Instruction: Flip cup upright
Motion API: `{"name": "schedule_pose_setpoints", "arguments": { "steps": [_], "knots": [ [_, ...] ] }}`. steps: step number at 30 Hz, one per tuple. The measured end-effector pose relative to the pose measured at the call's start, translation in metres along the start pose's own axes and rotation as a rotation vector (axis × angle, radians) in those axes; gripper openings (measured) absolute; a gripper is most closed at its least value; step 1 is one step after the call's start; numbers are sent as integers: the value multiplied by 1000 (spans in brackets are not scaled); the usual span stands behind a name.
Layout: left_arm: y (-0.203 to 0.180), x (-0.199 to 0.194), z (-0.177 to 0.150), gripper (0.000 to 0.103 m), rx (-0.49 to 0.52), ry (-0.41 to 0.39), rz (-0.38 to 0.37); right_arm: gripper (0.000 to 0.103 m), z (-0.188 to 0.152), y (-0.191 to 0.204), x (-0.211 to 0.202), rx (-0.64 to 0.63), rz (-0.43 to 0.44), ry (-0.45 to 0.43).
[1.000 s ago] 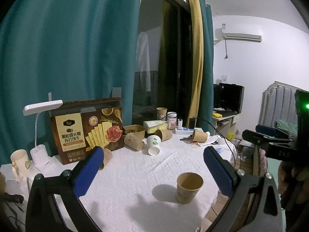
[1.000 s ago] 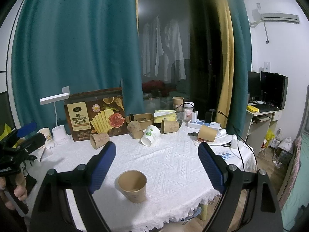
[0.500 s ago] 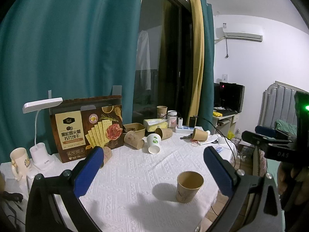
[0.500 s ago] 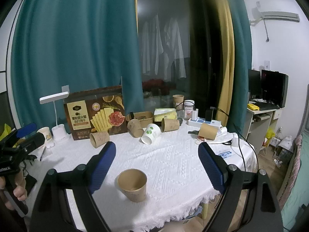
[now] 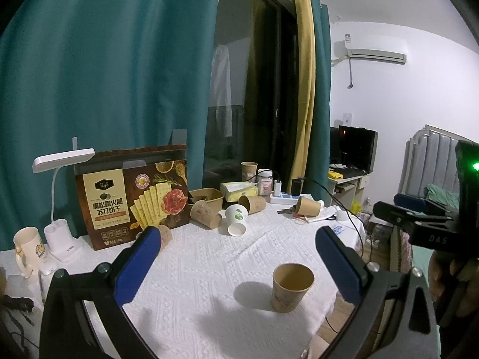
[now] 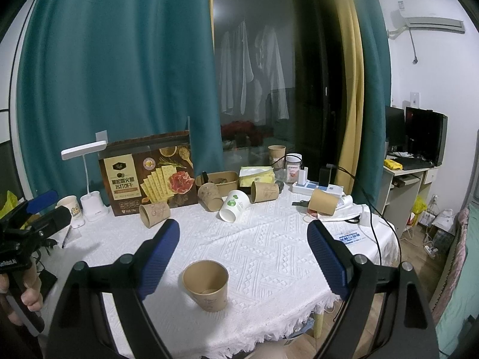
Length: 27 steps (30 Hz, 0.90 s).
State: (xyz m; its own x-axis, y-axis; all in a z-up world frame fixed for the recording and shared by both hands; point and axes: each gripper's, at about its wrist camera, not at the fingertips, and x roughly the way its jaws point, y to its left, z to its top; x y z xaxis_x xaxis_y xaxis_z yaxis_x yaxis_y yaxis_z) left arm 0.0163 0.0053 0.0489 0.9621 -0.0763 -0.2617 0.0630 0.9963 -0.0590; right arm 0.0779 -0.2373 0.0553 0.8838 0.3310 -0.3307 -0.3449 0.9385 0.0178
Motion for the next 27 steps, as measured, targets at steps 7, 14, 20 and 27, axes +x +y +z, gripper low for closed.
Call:
{"name": "schedule_pose_setpoints", "arguments": {
  "steps": [7,14,20,27],
  "knots": [
    [-1,0,0,103,0,0,1,85,0,0,0,0,1,1],
    [-1,-1,0,103,0,-1,-1,85,0,0,0,0,-1,1],
    [-3,-2,0,103,0,-1,-1,85,0,0,0,-1,1,1],
    [-3,-2,0,103,3,-3,-8,85,0,3,1,-19,-7,-1]
  ]
}}
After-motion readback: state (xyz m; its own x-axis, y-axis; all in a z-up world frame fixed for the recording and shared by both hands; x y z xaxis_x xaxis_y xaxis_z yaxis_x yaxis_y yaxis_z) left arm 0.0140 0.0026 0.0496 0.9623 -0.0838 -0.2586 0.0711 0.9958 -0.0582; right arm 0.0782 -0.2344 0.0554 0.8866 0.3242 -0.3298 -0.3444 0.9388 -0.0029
